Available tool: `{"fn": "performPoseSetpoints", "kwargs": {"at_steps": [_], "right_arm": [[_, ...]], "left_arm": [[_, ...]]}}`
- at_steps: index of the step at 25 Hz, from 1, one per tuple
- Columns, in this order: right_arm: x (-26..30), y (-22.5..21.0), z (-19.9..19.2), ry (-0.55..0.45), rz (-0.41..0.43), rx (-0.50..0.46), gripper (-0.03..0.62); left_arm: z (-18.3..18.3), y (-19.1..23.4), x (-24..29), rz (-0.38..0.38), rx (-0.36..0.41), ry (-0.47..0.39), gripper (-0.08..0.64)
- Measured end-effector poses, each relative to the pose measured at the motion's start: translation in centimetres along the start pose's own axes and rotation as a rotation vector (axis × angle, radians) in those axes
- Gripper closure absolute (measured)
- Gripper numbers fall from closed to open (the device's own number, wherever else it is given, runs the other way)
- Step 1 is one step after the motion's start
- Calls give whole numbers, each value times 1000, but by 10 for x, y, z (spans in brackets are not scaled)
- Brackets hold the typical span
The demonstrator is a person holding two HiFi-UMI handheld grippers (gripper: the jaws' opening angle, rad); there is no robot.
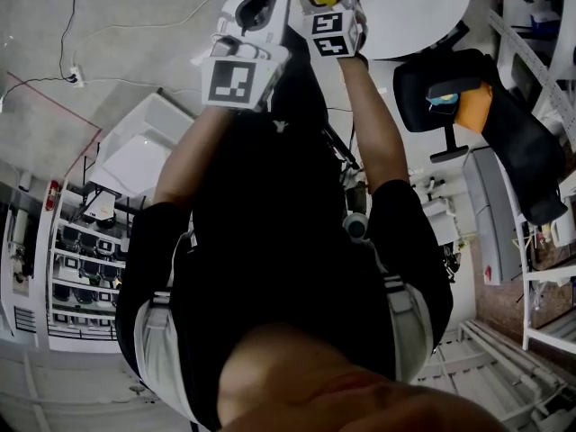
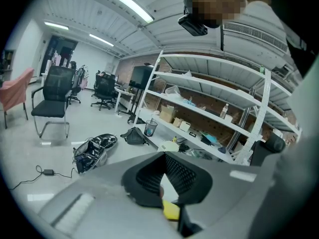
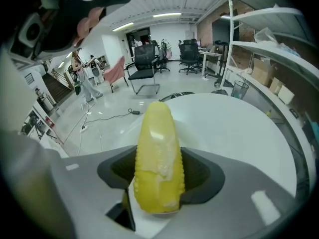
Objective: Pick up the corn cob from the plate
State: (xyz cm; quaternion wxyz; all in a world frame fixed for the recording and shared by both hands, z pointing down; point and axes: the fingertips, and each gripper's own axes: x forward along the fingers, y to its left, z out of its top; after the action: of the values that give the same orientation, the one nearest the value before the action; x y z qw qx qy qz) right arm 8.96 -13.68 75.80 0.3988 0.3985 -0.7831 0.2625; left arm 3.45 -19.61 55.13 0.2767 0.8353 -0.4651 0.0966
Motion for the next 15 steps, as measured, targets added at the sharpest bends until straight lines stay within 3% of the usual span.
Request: {"fn": "performPoseSetpoints", "kwargs": {"at_steps": [10,15], "right_arm": [[-12,-4,-6,-35,11,190,334],[-23,-5,1,-76,11,236,334]], "left_arm": [[5,-3,-11,0,3,-23,554],[7,-4,-19,1,10,-33,554]]}}
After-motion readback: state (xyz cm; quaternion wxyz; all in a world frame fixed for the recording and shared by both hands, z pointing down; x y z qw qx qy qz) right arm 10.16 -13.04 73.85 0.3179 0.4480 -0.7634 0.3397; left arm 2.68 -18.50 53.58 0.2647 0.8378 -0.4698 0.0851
